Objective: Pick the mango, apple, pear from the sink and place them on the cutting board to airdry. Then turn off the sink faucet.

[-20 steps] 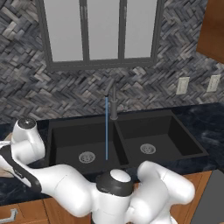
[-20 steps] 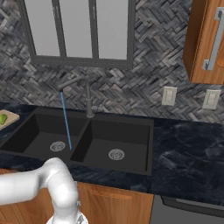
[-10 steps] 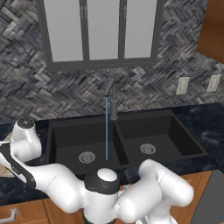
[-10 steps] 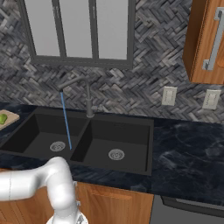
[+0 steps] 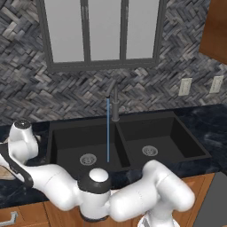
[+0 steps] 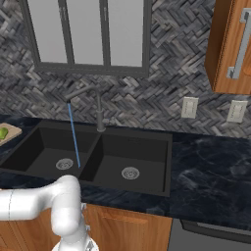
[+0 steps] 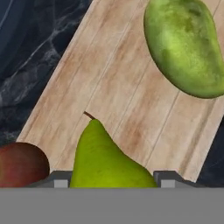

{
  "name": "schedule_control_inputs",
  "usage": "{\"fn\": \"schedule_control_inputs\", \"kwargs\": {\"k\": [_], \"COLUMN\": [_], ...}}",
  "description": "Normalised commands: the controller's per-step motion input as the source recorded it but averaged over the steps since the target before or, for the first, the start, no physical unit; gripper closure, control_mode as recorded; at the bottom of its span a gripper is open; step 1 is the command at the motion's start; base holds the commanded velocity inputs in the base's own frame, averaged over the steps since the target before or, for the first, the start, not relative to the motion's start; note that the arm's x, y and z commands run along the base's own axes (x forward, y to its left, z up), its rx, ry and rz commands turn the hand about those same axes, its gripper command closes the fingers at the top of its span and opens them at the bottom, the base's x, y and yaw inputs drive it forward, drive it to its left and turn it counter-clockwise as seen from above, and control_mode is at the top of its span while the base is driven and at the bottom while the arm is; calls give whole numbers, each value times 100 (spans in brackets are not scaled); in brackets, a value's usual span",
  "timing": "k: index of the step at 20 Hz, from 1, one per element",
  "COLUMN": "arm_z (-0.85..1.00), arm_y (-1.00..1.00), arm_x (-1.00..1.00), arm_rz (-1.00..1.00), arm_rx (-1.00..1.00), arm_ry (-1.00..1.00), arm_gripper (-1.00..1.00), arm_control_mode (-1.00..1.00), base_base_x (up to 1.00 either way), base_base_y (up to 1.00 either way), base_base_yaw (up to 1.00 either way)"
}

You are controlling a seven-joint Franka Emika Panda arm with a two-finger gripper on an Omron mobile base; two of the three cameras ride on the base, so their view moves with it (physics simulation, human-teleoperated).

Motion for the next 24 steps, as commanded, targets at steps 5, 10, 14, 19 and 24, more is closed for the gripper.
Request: {"fn": "schedule_control_inputs", "kwargs": {"k": [5,10,14,19,24], "arm_z": [-24,-19,-2,0,8], "arm_y": [33,27,2,0,-4], "arm_x": [17,11,1,-5,-28], "arm_rz": [0,0,0,0,0], "arm_rx": [0,0,0,0,0], "arm_ry": [6,5,3,1,0], "arm_gripper": [-100,-100,-100,-100,-100], "arm_control_mode": [-100,-100,-100,-100,-100], "base_base_x": [0,0,0,0,0], "base_base_y": [0,0,0,0,0], "base_base_yaw": [0,0,0,0,0]}}
